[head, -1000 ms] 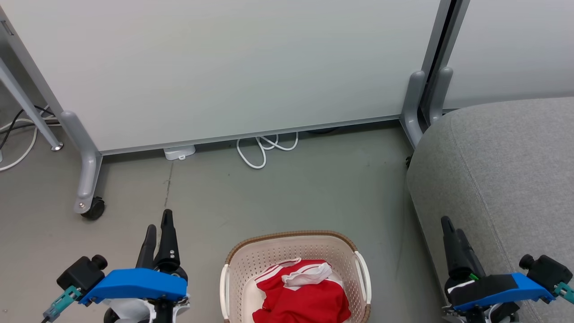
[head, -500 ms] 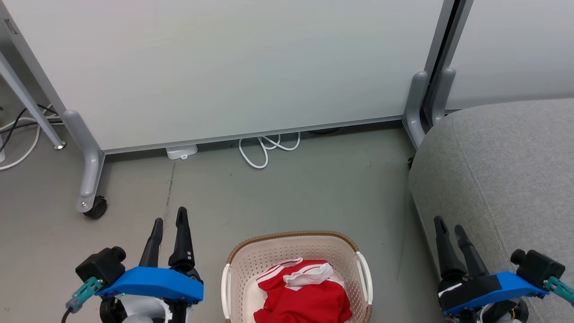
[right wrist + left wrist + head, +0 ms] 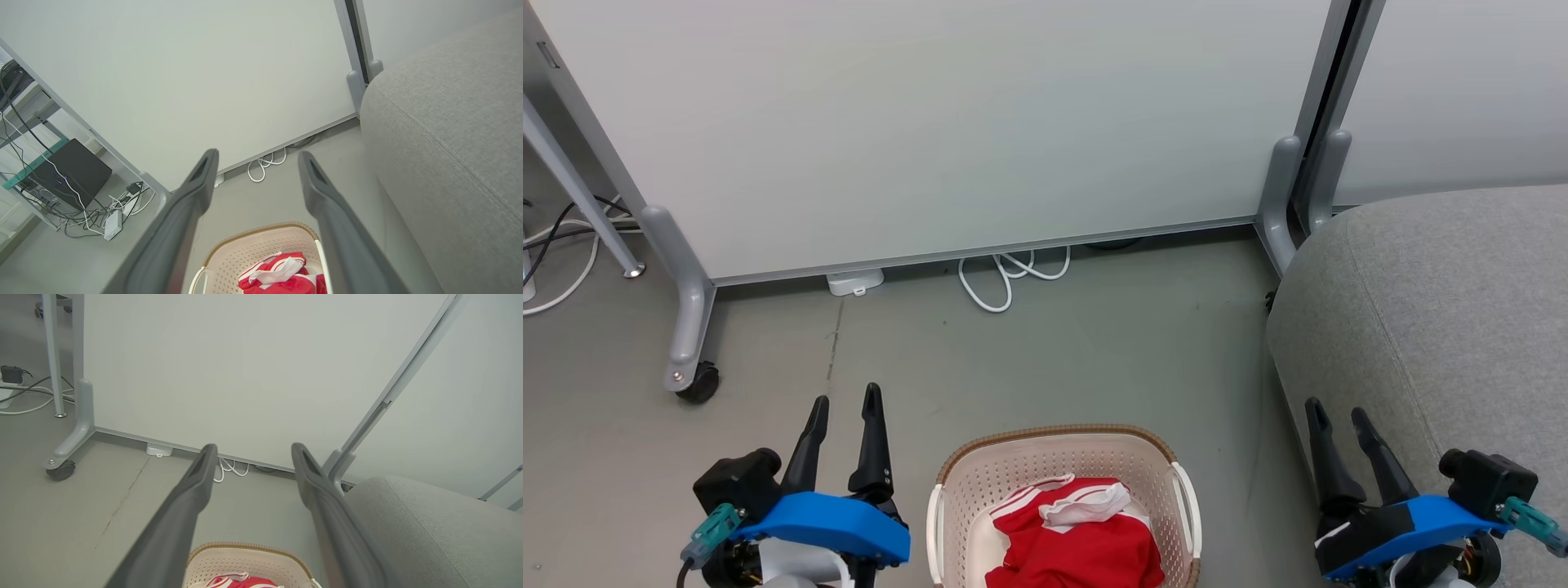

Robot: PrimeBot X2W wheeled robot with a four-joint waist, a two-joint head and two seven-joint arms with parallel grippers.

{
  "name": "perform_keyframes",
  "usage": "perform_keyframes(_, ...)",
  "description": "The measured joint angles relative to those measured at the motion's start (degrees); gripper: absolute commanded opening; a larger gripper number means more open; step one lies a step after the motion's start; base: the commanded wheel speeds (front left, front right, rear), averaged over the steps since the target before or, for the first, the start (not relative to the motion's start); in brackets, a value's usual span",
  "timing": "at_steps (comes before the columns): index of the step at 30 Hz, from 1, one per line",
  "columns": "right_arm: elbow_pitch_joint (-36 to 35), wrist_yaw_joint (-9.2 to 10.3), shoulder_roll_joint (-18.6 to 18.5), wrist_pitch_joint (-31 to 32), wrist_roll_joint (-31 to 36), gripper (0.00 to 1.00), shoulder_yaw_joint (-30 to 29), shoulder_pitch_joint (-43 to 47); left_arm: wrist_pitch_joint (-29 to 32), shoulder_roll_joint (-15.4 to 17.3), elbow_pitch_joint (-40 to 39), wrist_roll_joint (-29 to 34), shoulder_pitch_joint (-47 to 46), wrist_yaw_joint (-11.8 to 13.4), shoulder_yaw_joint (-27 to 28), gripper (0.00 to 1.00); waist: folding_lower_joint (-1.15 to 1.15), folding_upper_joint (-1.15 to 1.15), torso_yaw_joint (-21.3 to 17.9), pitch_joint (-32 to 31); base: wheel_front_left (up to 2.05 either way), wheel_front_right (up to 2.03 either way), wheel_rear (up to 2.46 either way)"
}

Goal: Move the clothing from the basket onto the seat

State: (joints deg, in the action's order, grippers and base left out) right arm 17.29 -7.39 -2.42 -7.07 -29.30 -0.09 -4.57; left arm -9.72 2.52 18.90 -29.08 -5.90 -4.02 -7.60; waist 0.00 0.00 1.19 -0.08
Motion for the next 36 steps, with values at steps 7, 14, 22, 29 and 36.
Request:
perform_keyframes(7, 0.0, -0.01, 0.0, -0.1, 3.8, 1.00, -0.2, 0.0, -1.0, 0.1, 0.2, 3.7, 0.0, 0.0, -0.3, 1.00, 0.00, 0.00, 0.0, 0.0, 0.00, 0.00, 0.00)
perform_keyframes(14, -0.4, -0.01, -0.1, -0.1, 9.4, 1.00, -0.8, 0.0, -1.8, 0.1, 0.5, 7.1, 0.0, 0.2, -0.9, 1.00, 0.00, 0.00, 0.1, 0.2, 0.00, 0.00, 0.00)
perform_keyframes(22, -0.4, -0.01, -0.1, -1.1, 13.2, 1.00, -0.9, 0.0, -2.7, 0.2, 0.9, 10.7, -0.1, 0.4, -1.6, 1.00, 0.00, 0.00, 0.1, 0.3, 0.00, 0.00, 0.00)
perform_keyframes(29, -0.5, -0.02, -0.2, -2.0, 16.3, 1.00, -0.7, 0.0, -3.5, 0.2, 1.5, 13.2, -0.3, 0.4, -2.0, 1.00, 0.00, 0.00, 0.1, 0.4, 0.00, 0.00, 0.00)
perform_keyframes(36, -0.4, -0.02, -0.2, -2.9, 19.1, 1.00, -0.7, 0.0, -4.3, 0.2, 1.7, 14.8, -0.5, 0.5, -2.2, 1.00, 0.00, 0.00, 0.2, 0.3, 0.00, 0.00, 0.00)
